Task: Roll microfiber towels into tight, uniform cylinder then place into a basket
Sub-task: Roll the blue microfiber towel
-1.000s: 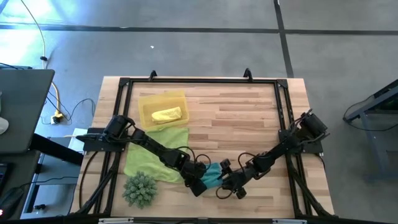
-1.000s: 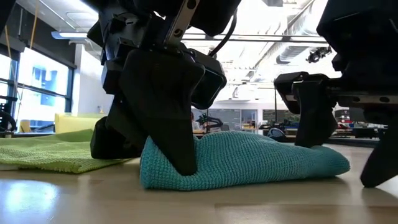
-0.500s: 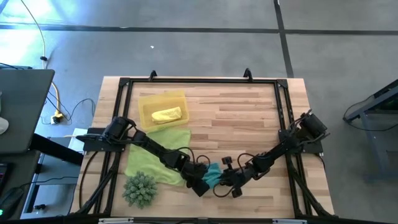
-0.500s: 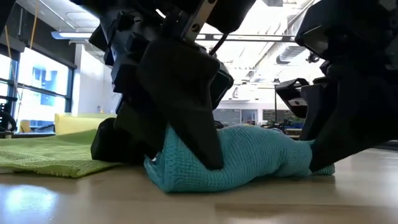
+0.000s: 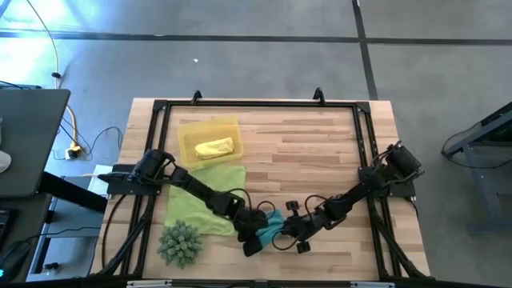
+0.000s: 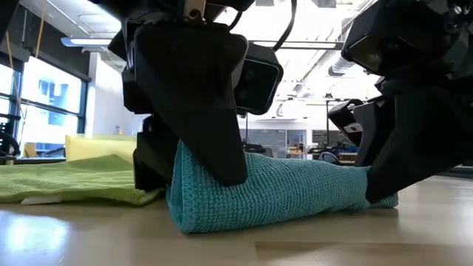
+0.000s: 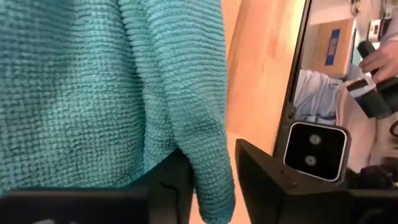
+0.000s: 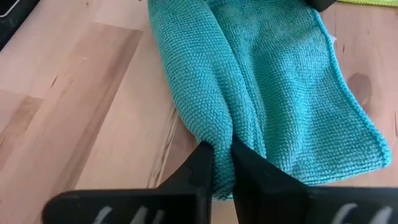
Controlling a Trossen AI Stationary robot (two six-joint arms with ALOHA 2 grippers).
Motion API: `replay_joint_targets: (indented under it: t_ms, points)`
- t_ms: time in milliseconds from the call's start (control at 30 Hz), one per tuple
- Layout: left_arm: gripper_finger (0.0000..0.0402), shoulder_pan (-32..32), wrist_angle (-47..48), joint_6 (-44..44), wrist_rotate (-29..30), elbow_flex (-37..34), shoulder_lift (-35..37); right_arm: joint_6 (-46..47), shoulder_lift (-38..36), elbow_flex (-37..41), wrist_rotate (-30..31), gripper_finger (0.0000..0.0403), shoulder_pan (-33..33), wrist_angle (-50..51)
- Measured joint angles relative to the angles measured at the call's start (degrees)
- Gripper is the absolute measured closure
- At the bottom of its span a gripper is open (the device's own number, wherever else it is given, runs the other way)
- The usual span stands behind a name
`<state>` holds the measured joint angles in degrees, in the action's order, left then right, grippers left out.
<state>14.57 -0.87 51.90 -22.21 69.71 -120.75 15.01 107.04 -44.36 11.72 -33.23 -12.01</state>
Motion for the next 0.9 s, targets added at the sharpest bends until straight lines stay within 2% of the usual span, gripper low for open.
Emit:
replay_joint_targets:
  t_ms: [67, 200, 400, 533, 667, 800, 900]
  points:
    - [0.0279, -0.2, 0.1, -0.2, -0.9, 0.1, 0.0, 0.0, 0.0, 0.0, -0.2, 0.0376, 0.0, 0.0]
    - [0.0255, -1.2, 3.5, -3.0, -7.3, 1.0, 1.1, 0.0, 0.0, 0.0, -0.5, 0.0367, 0.0, 0.0]
    - [0.0245, -2.2, 21.3, -9.2, -7.7, 3.6, 7.4, 0.0, 0.0, 0.0, -0.8, 0.0362, 0.0, -0.1]
    - [0.0245, -1.7, 30.4, -11.5, 3.1, 4.2, 11.3, 0.5, 0.0, 0.0, -1.0, 0.0361, 0.0, -0.1]
    - [0.0245, 3.2, 26.4, -15.2, 16.5, 4.3, 13.4, 0.6, 0.0, 0.0, -1.7, 0.0361, 0.3, -0.1]
    - [0.0245, 11.0, 17.6, -25.7, 28.2, 4.4, 13.5, 1.3, 0.0, 0.0, -2.1, 0.0361, 0.8, -0.1]
    - [0.0245, 15.6, 13.2, -33.2, 39.8, 4.4, 12.1, 1.3, -0.1, 0.0, -2.7, 0.0361, 1.2, -0.1]
